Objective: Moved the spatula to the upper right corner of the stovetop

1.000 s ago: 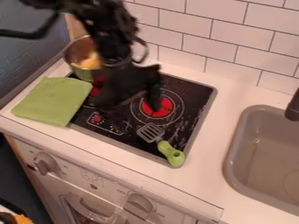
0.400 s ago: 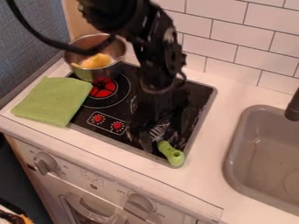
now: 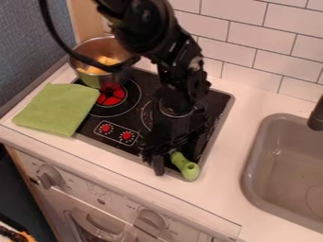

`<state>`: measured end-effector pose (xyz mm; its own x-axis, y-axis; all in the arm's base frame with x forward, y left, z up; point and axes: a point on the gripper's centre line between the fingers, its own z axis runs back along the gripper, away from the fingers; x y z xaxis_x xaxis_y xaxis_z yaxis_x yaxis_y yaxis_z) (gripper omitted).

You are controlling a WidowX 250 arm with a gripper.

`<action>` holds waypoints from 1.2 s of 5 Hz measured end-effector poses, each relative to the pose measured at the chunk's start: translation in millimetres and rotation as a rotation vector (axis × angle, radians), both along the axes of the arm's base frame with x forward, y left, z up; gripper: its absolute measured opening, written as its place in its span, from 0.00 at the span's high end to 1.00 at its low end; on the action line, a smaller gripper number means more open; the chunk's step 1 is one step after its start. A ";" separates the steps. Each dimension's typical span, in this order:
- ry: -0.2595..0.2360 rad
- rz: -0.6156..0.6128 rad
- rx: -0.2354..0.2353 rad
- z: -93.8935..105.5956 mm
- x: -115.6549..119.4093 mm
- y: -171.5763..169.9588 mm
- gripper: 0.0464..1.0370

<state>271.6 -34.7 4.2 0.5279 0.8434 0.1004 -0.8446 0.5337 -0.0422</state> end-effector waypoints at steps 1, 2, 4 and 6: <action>-0.011 -0.031 0.035 -1.0 4.5 -3.6 0.40; -0.006 -0.030 0.034 -1.9 2.8 -4.4 0.65; -0.032 -0.012 0.009 0.2 -0.8 -5.7 0.72; -0.055 0.085 -0.041 9.1 -1.7 6.0 0.72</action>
<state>269.9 -28.7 13.3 0.4493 0.8887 0.0916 -0.8823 0.4575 -0.1105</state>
